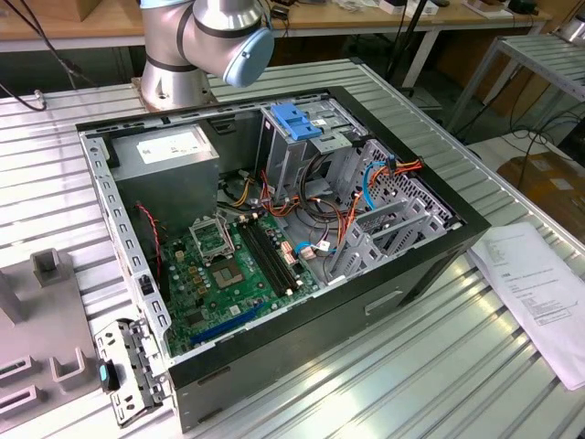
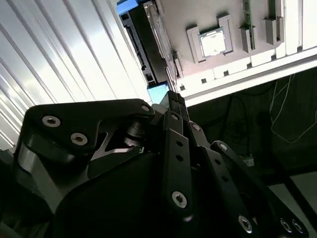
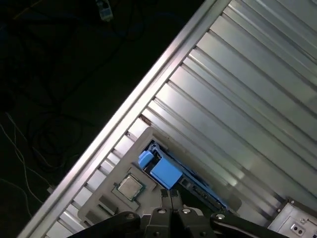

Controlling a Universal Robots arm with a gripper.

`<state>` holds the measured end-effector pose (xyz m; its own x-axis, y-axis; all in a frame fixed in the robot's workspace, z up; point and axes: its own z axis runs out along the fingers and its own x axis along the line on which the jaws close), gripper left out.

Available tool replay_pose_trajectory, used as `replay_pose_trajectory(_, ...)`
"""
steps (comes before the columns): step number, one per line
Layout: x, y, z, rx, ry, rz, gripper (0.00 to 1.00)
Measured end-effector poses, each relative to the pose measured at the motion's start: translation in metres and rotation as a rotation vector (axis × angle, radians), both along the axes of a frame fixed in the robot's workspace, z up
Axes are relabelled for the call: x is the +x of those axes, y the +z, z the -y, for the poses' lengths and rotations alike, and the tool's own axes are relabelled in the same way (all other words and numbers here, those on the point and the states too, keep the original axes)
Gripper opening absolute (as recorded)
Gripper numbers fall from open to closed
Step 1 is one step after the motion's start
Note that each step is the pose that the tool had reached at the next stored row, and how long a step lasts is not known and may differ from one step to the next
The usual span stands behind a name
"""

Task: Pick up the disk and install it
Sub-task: 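Pick up the disk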

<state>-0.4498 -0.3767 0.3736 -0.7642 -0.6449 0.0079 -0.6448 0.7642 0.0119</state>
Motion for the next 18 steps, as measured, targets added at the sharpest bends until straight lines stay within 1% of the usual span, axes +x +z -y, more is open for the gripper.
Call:
replay_pose_trajectory(6,0.0000,-0.0014,0.0000,0.0000,0.126,0.0000,0.11)
replay_pose_trajectory(8,0.0000,-0.0020,0.0000,0.0000,0.169,0.0000,0.24)
replay_pose_trajectory(9,0.0000,-0.0022,0.0000,0.0000,0.185,-0.0001,0.24)
replay_pose_trajectory(10,0.0000,-0.0025,0.0000,0.0000,0.210,-0.0001,0.36)
replay_pose_trajectory(11,0.0000,-0.0027,0.0000,0.0000,0.229,0.0000,0.36)
replay_pose_trajectory(12,0.0000,-0.0031,0.0000,0.0000,0.255,0.0001,0.42)
replay_pose_trajectory(13,0.0000,-0.0038,0.0000,-0.0001,0.294,0.0007,0.48)
replay_pose_trajectory(15,0.0000,-0.0050,0.0000,-0.0003,0.335,0.0020,0.60)
replay_pose_trajectory(18,0.0000,-0.0062,0.0000,-0.0006,0.383,0.0037,0.60)
